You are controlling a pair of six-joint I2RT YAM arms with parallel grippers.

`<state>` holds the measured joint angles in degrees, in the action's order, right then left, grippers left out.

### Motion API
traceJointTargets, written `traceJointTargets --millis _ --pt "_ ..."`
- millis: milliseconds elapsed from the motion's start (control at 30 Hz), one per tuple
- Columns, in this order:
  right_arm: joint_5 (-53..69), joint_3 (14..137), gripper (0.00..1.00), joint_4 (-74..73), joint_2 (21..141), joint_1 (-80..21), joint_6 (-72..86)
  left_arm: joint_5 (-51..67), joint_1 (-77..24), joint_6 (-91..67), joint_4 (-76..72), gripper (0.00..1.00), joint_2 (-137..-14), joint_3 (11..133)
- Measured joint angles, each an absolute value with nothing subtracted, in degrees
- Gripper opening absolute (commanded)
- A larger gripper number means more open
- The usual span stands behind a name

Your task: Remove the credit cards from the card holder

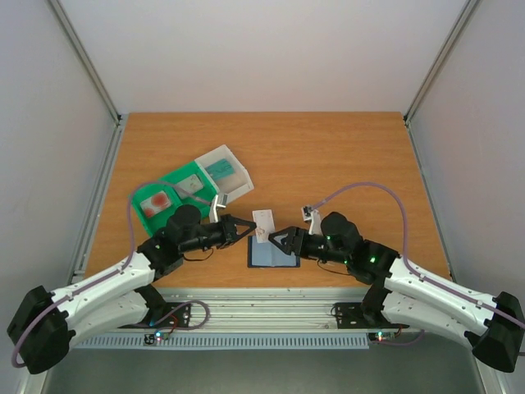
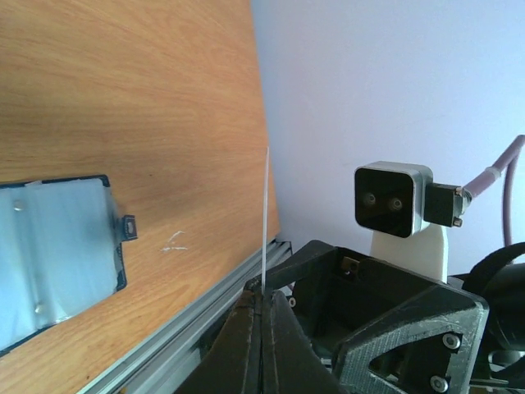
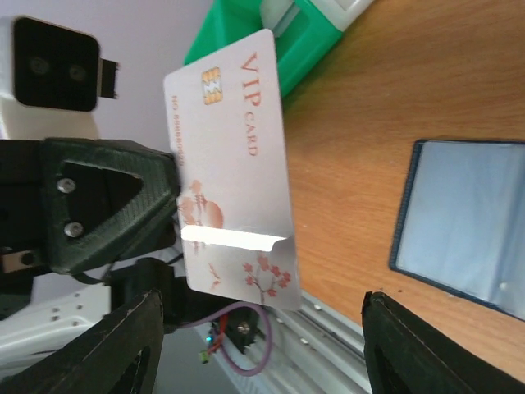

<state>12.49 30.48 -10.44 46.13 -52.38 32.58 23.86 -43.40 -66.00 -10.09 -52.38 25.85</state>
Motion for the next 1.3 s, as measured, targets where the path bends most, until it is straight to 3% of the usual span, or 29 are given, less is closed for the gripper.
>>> traceJointTargets --millis 600,733,900,1100,1300 --pt "14.96 29.45 0.02 -5.13 45.21 -52.34 35.90 25.47 -43.99 -71.92 -21.41 0.00 -52.25 21.93" --pt "15.53 29.39 0.01 -3.62 44.18 -52.34 35.46 25.21 -43.97 -72.27 -21.52 0.02 -52.25 21.37" --pt "16.38 29.21 0.01 -5.15 41.76 -52.34 31.73 26.61 -44.07 -72.29 -22.11 0.27 -51.46 21.23" --pt "19.07 32.10 0.01 -15.00 36.88 -52.34 22.74 29.58 -44.07 -66.13 -15.70 0.50 -44.88 22.39" --pt "27.00 37.87 0.01 -24.88 35.92 -52.34 13.98 35.48 -44.10 -53.15 2.44 0.55 -39.83 30.61"
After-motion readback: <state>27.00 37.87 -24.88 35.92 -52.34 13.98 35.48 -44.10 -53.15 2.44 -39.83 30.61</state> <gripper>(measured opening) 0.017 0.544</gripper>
